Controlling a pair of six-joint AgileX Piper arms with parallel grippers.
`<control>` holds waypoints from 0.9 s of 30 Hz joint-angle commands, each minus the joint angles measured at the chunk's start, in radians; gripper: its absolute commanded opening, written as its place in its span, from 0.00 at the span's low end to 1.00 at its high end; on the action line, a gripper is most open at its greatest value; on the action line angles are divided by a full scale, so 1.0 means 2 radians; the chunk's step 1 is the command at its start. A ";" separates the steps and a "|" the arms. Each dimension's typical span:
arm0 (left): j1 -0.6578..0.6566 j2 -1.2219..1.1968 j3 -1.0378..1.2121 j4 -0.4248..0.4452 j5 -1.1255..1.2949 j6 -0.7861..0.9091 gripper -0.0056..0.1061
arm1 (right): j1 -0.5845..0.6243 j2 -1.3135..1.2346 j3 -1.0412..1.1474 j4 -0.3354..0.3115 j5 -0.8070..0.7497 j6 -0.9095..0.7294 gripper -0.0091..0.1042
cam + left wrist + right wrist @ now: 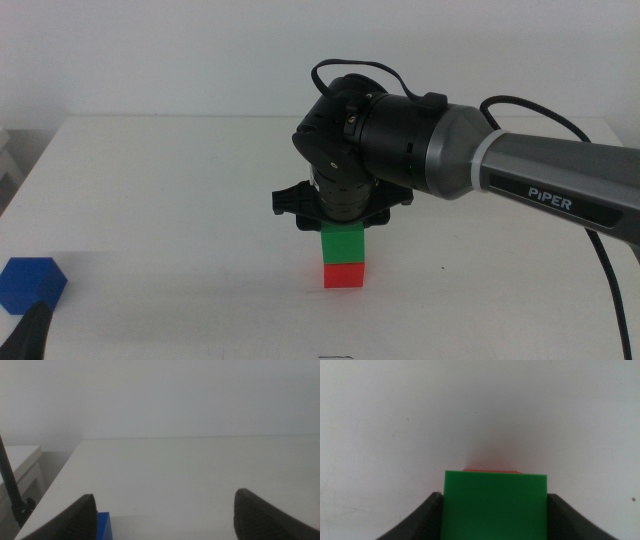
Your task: Stack red cubes first, then green, then blue cubes in a specific spot.
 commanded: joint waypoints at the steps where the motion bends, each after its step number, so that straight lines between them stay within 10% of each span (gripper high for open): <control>1: 0.000 -0.009 -0.001 -0.005 -0.040 -0.004 0.89 | 0.000 -0.025 -0.016 -0.021 -0.009 -0.005 0.07; 9: 0.000 -0.009 -0.001 -0.005 -0.040 -0.004 0.89 | 0.000 -0.023 -0.016 -0.021 -0.001 -0.005 0.07; 27: 0.000 -0.009 -0.002 -0.005 -0.040 -0.004 0.89 | 0.005 -0.027 -0.017 -0.001 -0.002 0.014 0.78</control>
